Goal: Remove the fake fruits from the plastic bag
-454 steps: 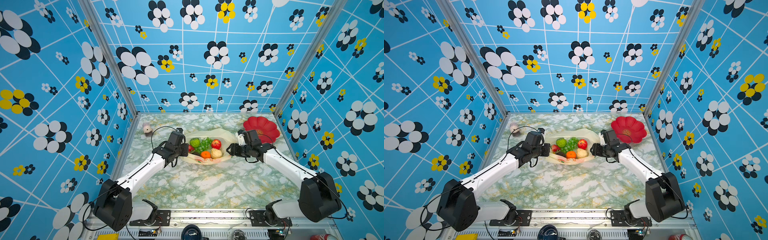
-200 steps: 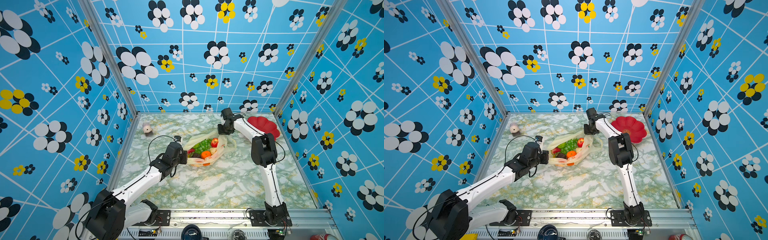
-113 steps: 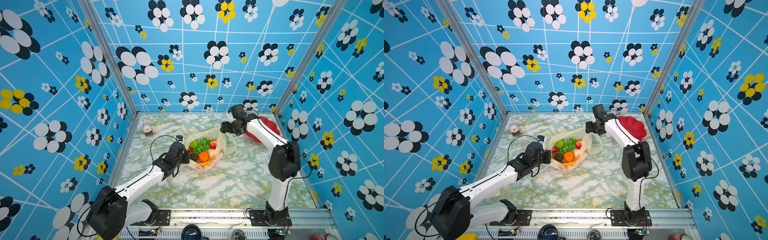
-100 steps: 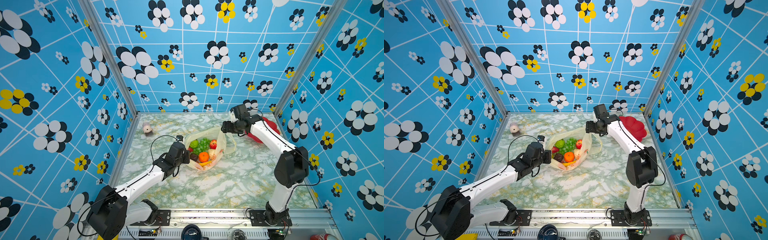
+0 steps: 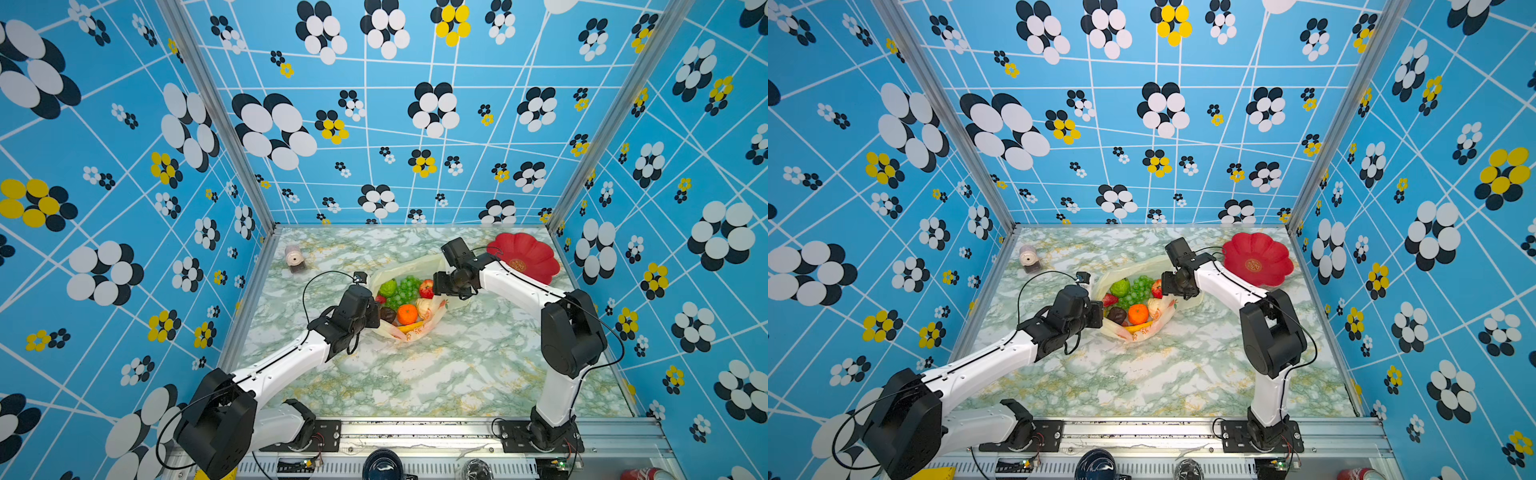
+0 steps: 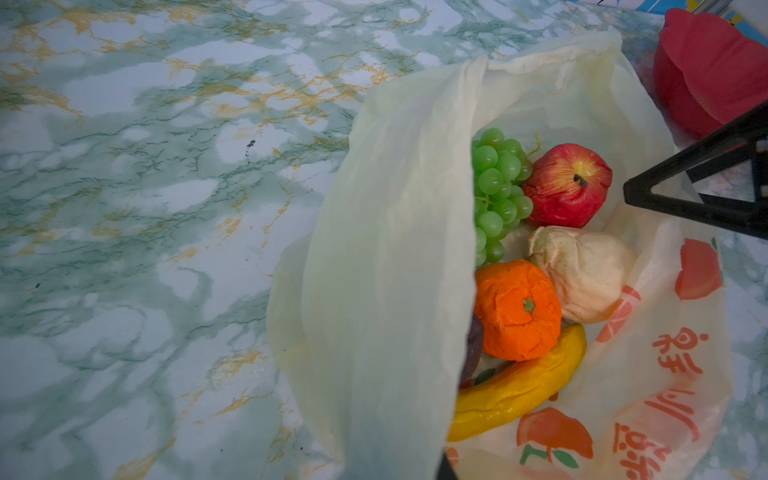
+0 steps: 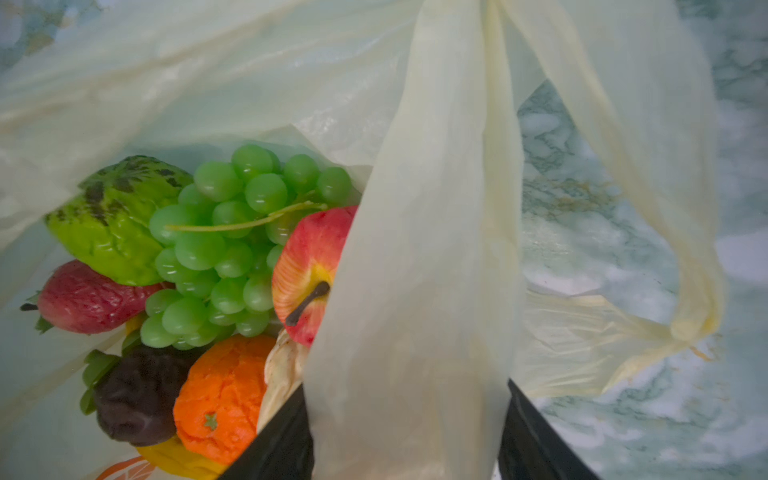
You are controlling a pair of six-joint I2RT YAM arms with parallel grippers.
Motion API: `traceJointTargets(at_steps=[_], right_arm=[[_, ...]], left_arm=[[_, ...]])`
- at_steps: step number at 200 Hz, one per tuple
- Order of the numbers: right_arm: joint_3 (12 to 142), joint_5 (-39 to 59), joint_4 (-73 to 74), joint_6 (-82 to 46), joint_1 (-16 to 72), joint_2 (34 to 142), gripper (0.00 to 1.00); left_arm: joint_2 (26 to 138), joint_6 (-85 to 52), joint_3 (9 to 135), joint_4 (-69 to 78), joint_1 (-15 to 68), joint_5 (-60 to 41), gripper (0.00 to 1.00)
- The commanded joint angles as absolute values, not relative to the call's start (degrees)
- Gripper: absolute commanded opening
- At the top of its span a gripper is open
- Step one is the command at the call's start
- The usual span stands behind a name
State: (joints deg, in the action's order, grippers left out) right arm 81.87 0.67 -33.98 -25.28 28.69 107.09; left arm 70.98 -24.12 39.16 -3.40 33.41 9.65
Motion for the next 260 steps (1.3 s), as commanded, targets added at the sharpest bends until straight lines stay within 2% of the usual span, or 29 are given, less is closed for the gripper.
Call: traceJointTargets(at_steps=[1, 35, 58, 76, 94, 133, 151, 171, 188, 260], right_arm=[[79.2, -0.6, -33.1, -25.4, 28.6, 104.4, 0.43], [72.7, -5.3, -31.9, -24.4, 27.6, 98.6, 0.13], [67.2, -4.5, -28.8, -25.2, 24.9, 95.6, 0.04], [64.9, -2.5, -25.4, -25.7, 22.6, 95.4, 0.02], [68.0, -0.4, -24.7, -25.3, 21.5, 98.3, 0.0], [86.6, 4.7, -27.5, -25.2, 21.5, 107.7, 0.0], [97.7, 4.5, -31.5, -24.1, 21.9, 111.0, 0.0], [102.3, 4.4, -32.5, -23.3, 22.3, 111.9, 0.0], [101.2, 5.0, -30.8, -24.0, 22.7, 111.6, 0.0], [82.5, 7.6, -19.1, -26.9, 24.8, 111.9, 0.0]], left_arm=[[72.3, -24.7, 41.5, -6.5, 33.6, 13.0, 0.0], [72.9, -27.8, 41.6, -9.2, 31.8, 15.7, 0.0], [71.8, -30.7, 39.3, -9.6, 28.9, 15.6, 0.0], [70.2, -32.7, 36.4, -7.4, 25.2, 12.9, 0.0], [71.7, -34.0, 35.8, -3.5, 20.1, 6.4, 0.0], [81.7, -30.7, 50.9, -7.3, 17.2, 4.8, 0.0], [82.5, -31.3, 56.1, -8.0, 14.5, 3.8, 0.0], [80.2, -30.7, 57.2, -4.7, 12.7, 2.4, 0.0], [78.1, -29.8, 55.0, -2.0, 12.5, 2.5, 0.0], [79.4, -31.7, 39.4, 3.4, 12.8, -5.8, 0.0]])
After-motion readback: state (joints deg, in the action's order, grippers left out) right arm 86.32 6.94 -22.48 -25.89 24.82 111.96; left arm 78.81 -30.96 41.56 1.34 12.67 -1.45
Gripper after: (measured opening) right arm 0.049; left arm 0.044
